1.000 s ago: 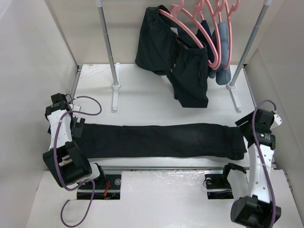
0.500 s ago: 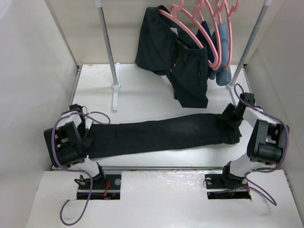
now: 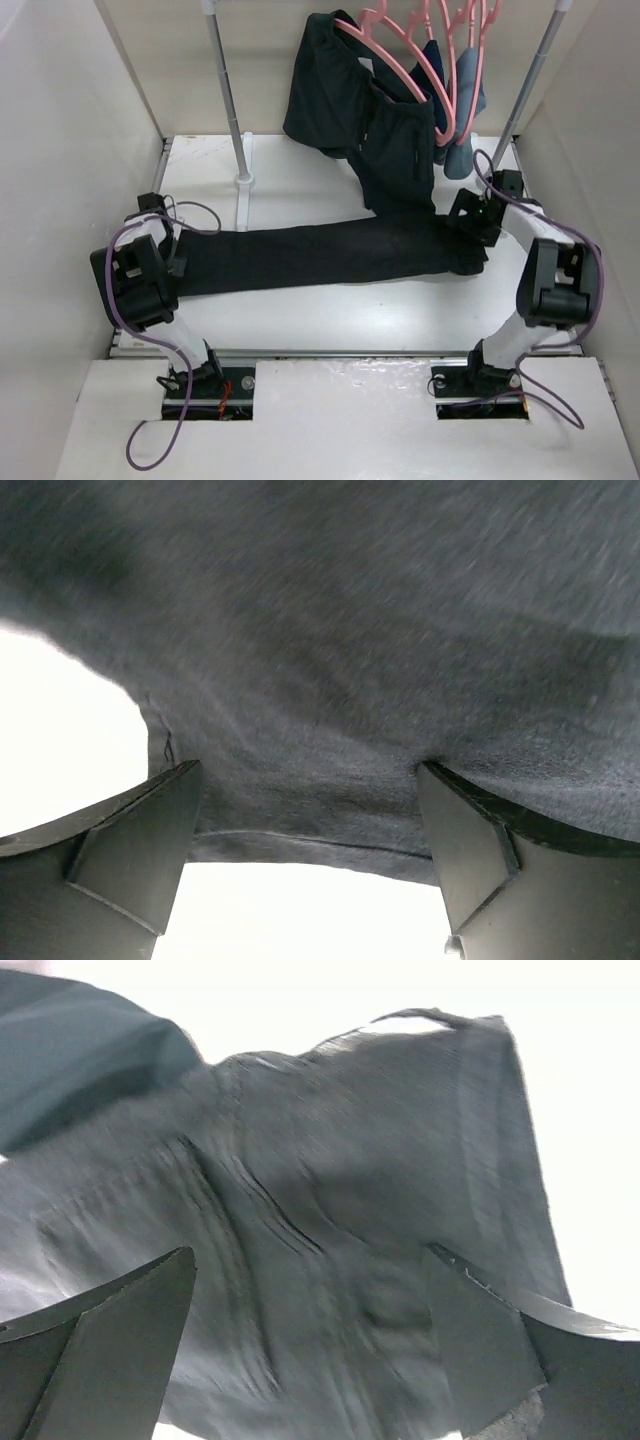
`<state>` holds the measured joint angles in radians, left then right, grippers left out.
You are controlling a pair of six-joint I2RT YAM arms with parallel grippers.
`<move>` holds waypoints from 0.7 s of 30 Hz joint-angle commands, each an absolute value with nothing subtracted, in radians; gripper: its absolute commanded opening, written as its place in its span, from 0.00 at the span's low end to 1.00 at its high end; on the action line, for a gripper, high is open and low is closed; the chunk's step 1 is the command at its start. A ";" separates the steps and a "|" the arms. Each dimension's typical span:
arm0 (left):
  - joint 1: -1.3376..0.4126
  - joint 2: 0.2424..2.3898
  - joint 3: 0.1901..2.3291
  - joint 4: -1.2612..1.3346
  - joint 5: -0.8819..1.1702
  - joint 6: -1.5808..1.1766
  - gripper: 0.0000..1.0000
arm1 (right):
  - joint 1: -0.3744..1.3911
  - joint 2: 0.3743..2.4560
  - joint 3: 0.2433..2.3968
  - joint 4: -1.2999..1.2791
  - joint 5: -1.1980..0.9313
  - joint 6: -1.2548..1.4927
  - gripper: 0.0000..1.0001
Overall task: Place the trousers on the hanger
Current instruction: Fold the trousers at the center of the board.
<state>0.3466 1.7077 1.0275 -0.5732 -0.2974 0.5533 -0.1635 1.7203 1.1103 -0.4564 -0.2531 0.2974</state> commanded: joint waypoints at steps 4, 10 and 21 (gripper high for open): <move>0.347 1.645 0.954 -0.287 -0.201 0.502 0.87 | -0.209 1.396 0.990 -0.609 -0.034 0.349 1.00; 0.347 1.574 0.871 -0.287 -0.201 0.511 0.88 | -0.296 1.177 0.671 -0.520 -0.058 0.561 1.00; 0.347 1.543 0.902 -0.336 -0.201 0.531 0.88 | -0.296 1.624 0.805 -0.258 -0.255 0.537 0.96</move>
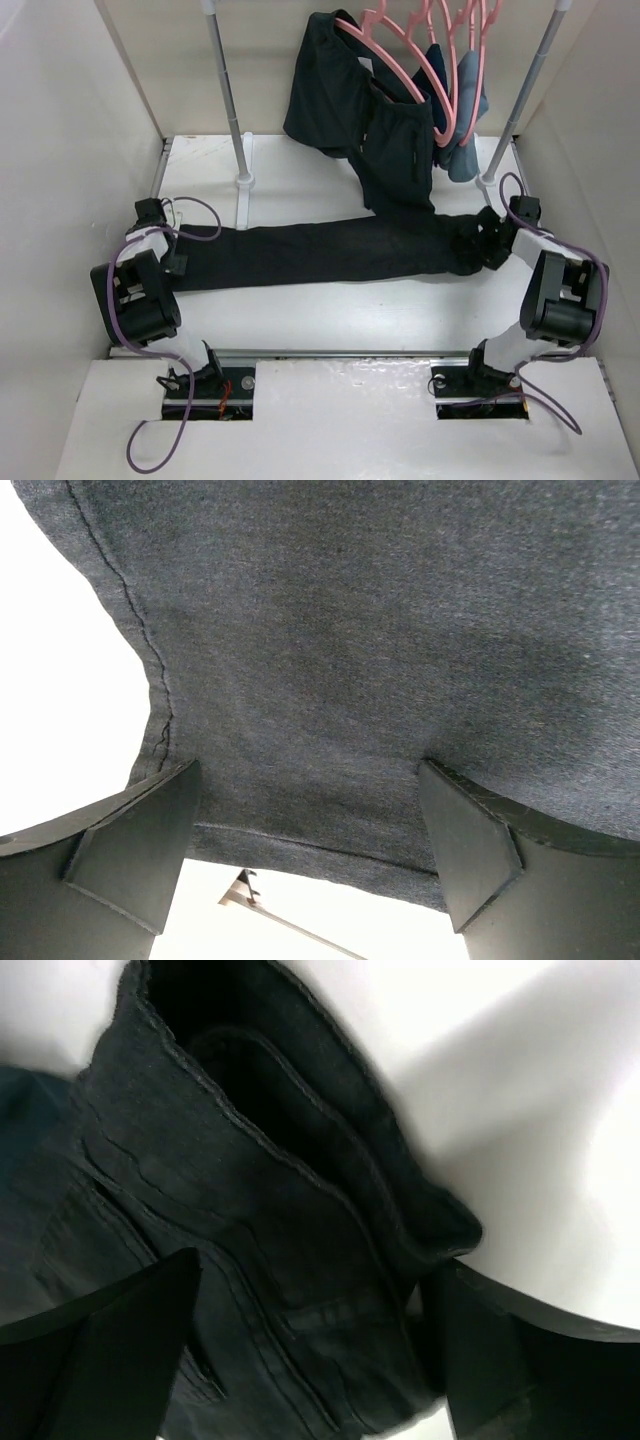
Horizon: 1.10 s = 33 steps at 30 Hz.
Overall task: Place the trousers on the hanger
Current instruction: Fold the trousers at the center of the board.
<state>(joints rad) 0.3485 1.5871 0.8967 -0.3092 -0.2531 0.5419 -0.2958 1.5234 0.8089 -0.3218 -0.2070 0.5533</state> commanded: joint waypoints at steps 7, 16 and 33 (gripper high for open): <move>0.347 1.497 0.902 -0.368 -0.212 0.531 0.89 | -0.334 1.710 0.775 -0.213 -0.299 0.534 0.36; 0.347 1.450 1.072 -0.630 -0.063 0.531 0.90 | -0.362 1.337 0.828 -0.421 -0.012 0.439 0.00; -0.040 1.508 1.144 -0.687 0.107 0.350 0.90 | 0.204 0.986 1.404 -0.644 0.662 0.098 0.00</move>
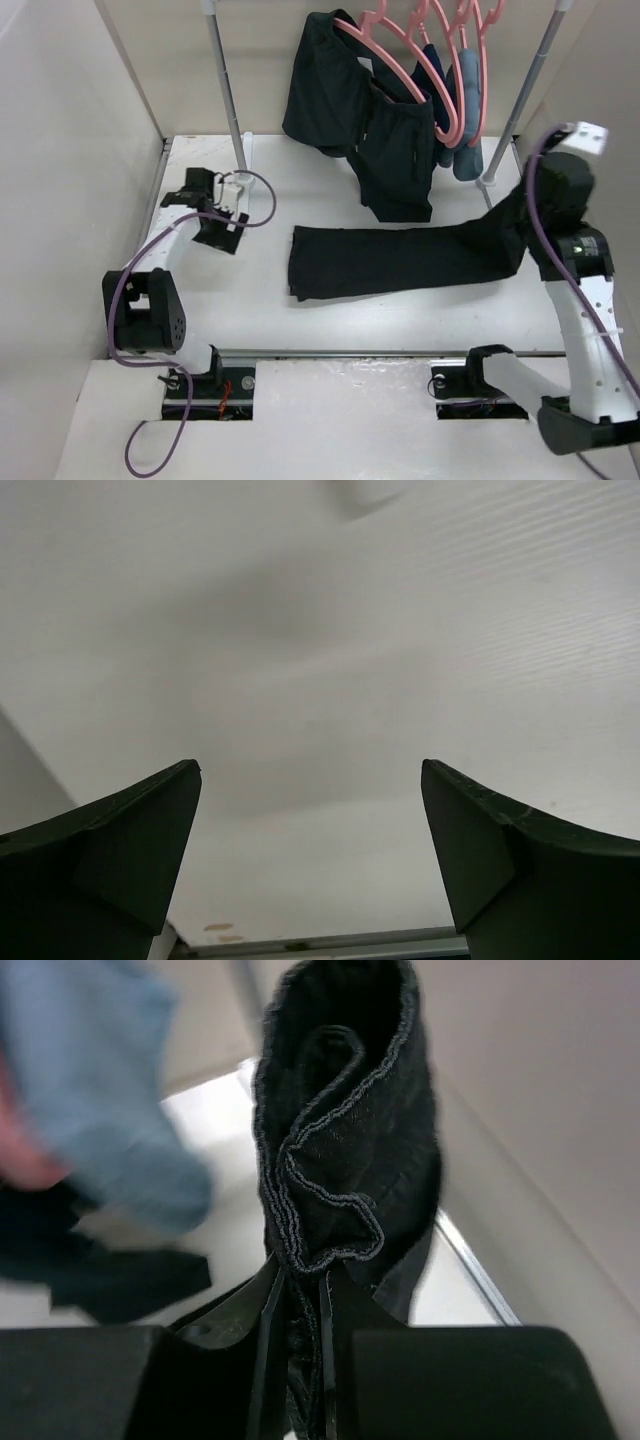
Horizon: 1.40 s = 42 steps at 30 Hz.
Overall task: Place the trousers on the hanger
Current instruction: Fold the trousers at the center of the board.
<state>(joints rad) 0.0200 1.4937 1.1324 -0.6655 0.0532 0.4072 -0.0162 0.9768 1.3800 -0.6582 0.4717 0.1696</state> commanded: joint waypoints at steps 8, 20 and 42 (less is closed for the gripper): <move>-0.236 1.545 1.175 -0.687 0.193 0.328 0.90 | 0.624 0.946 1.318 -0.644 0.868 0.264 0.00; -0.319 1.588 1.184 -0.706 0.220 0.318 0.90 | 1.000 1.323 1.296 -0.477 0.830 0.462 0.00; -0.232 1.647 1.141 -0.698 0.230 0.336 0.71 | 1.132 1.786 1.628 -0.368 0.639 0.381 0.00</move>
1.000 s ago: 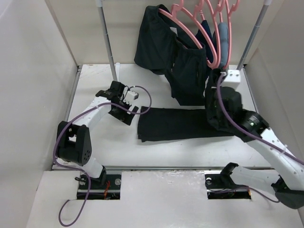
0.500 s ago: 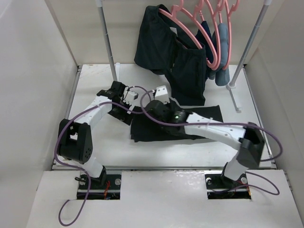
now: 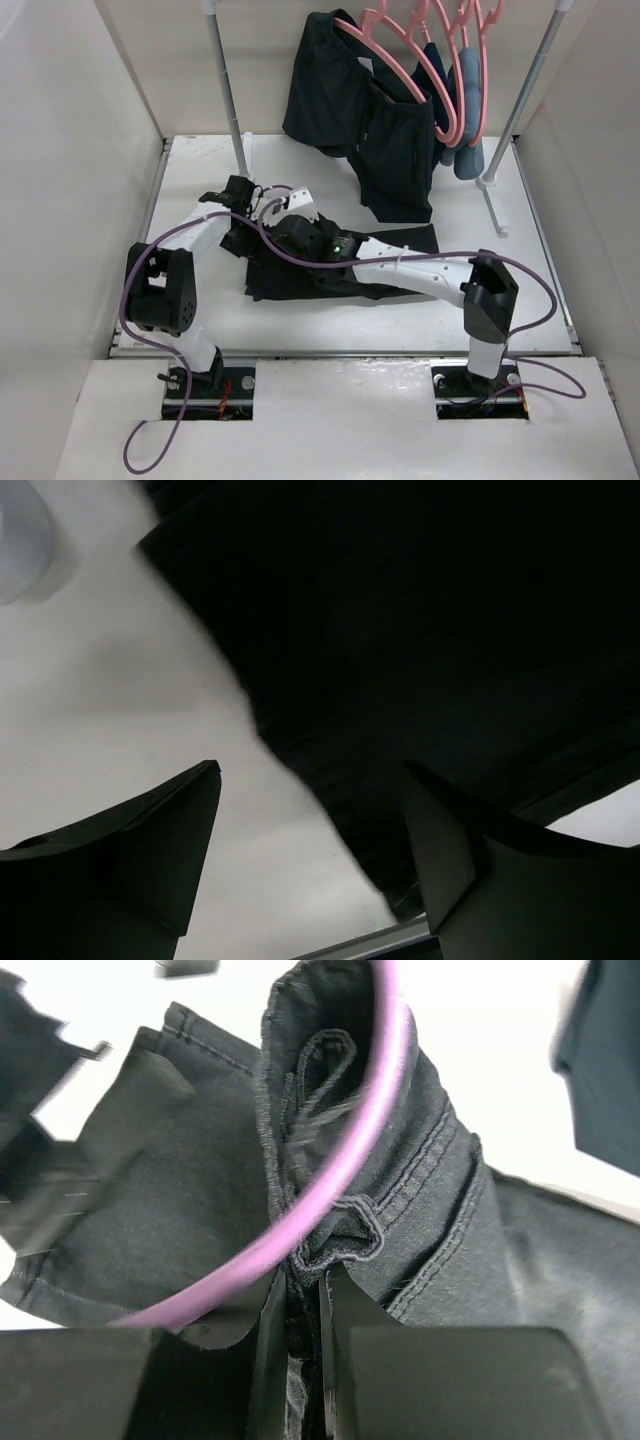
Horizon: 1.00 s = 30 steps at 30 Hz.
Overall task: Place the trousers on the hanger
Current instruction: Fold the trousers at the center of the board.
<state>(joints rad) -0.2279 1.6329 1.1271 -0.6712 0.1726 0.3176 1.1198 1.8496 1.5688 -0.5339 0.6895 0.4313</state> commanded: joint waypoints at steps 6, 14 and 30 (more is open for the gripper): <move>-0.222 1.689 1.150 -0.698 0.209 0.336 0.54 | 1.132 1.914 1.637 -0.325 0.428 0.309 0.00; 0.000 1.667 1.258 -0.736 0.074 0.310 0.81 | 1.150 1.979 1.650 -0.205 -0.002 0.031 0.96; -0.245 1.532 1.290 -0.902 0.241 0.341 0.96 | 0.829 1.321 1.021 -0.312 0.087 0.378 0.96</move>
<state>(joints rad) -0.1764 1.4651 1.3685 -0.8215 0.2104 0.3645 0.9382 1.3952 1.1442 -0.2428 0.0418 0.1902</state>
